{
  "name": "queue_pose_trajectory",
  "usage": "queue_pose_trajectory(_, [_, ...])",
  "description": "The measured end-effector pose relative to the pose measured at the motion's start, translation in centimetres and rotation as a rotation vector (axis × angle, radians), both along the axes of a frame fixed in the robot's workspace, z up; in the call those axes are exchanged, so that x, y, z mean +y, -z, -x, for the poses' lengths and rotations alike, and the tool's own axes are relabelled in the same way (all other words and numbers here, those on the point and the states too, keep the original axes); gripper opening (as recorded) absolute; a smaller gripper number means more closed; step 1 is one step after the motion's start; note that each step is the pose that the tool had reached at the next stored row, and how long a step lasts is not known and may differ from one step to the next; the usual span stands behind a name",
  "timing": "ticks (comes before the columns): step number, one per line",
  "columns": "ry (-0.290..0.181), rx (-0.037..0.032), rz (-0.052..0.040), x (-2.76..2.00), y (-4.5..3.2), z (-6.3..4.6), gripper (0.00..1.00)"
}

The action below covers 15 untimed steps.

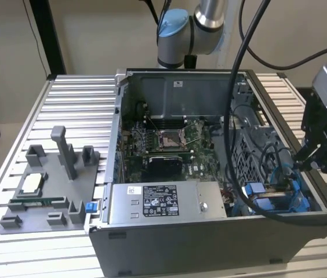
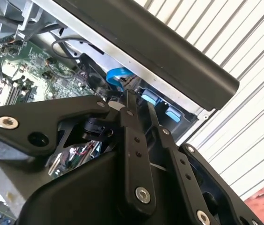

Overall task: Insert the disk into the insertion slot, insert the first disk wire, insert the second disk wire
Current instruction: 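Insert the second disk wire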

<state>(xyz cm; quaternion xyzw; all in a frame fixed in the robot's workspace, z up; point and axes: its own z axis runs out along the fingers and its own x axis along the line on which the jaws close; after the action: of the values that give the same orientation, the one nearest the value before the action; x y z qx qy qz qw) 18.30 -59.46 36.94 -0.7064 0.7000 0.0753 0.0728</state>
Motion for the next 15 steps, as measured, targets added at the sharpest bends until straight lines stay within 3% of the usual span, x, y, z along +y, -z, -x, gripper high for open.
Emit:
queue_pose_trajectory(4, [0.000, 0.0024, -0.0258, -0.63, 0.07, 0.0, 0.00])
queue_pose_trajectory(5, [0.000, 0.0029, -0.0311, -0.76, 0.07, -0.1, 1.00])
queue_pose_trajectory(15, [0.002, 0.0042, -0.0894, -1.27, 0.58, -0.1, 1.00])
